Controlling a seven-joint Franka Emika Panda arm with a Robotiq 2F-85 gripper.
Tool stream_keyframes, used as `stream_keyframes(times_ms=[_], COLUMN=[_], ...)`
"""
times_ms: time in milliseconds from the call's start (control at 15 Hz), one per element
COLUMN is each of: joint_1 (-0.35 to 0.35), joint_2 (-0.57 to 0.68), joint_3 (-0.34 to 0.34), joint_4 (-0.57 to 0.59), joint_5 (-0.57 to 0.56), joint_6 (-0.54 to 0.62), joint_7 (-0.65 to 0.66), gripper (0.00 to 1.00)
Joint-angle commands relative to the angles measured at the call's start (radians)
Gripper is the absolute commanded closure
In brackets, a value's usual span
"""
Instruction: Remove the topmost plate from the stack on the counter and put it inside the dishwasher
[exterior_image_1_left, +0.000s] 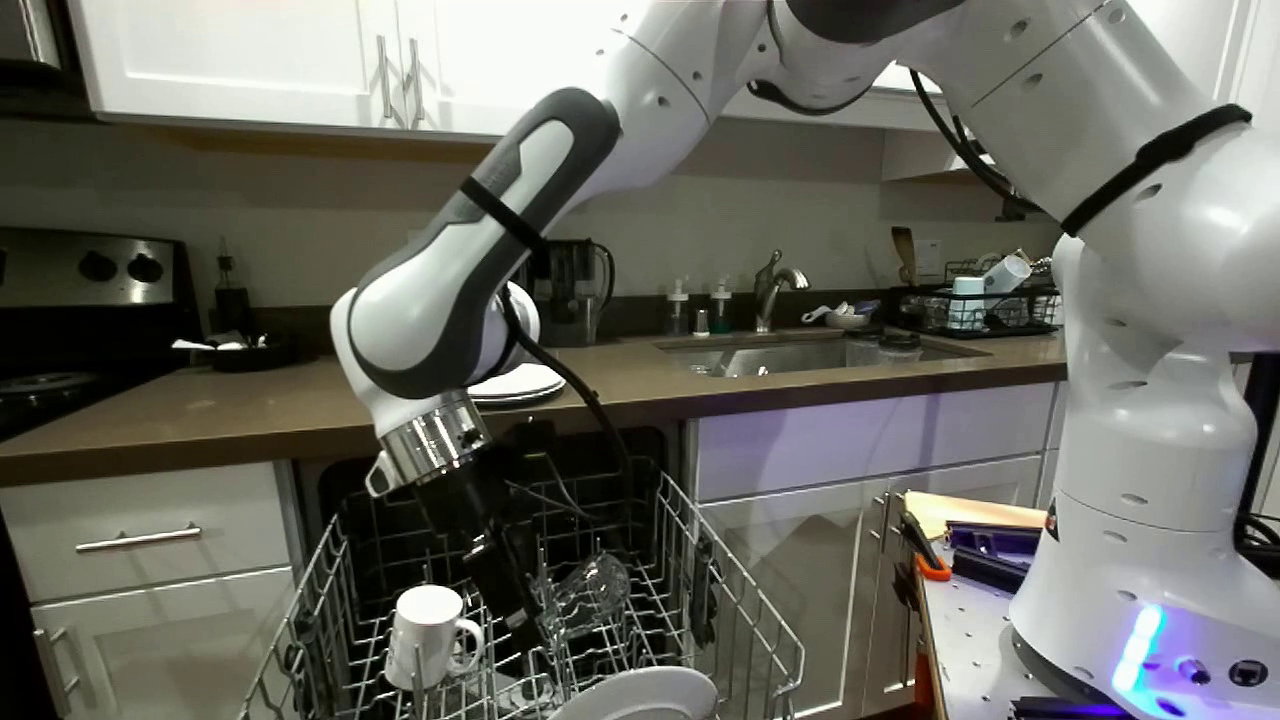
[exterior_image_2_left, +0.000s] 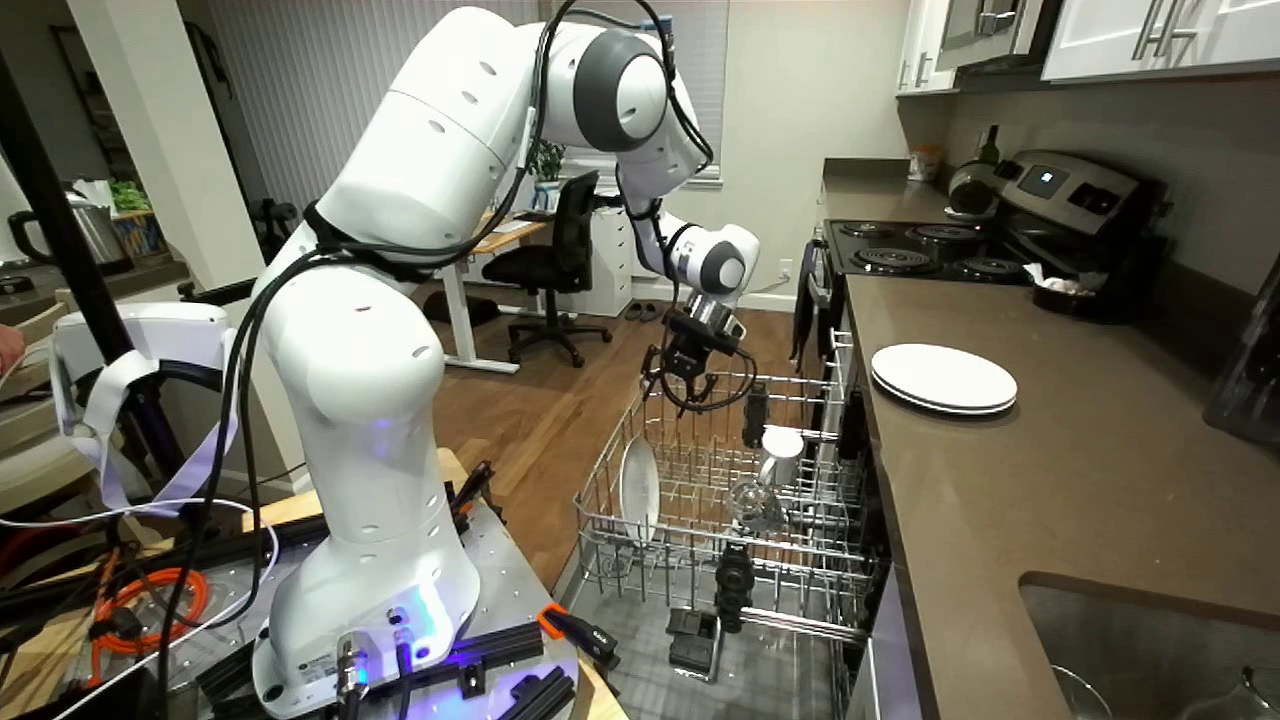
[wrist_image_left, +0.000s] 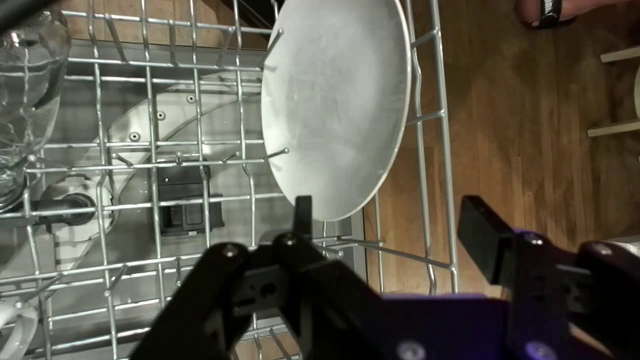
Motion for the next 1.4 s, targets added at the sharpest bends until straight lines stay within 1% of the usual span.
stream_keyframes(times_ms=[0, 200, 467, 733, 1133, 1333], joint_1=[0.003, 0.013, 0.037, 0.068, 0.092, 0.109], joint_2=[-0.013, -0.042, -0.101, -0.154, -0.205, -0.234], joint_3=[0.001, -0.005, -0.027, -0.053, -0.09, -0.118], joint_4=[0.015, -0.004, -0.033, -0.054, -0.074, -0.098], joint_5=[-0.028, -0.052, -0.138, -0.234, -0.318, -0.391], joint_6=[-0.041, -0.026, 0.019, 0.068, 0.146, 0.201], joint_7=[0.037, 0.054, 0.121, 0.214, 0.345, 0.426], gripper=[0.0, 0.0, 0.0, 0.0, 0.0, 0.0])
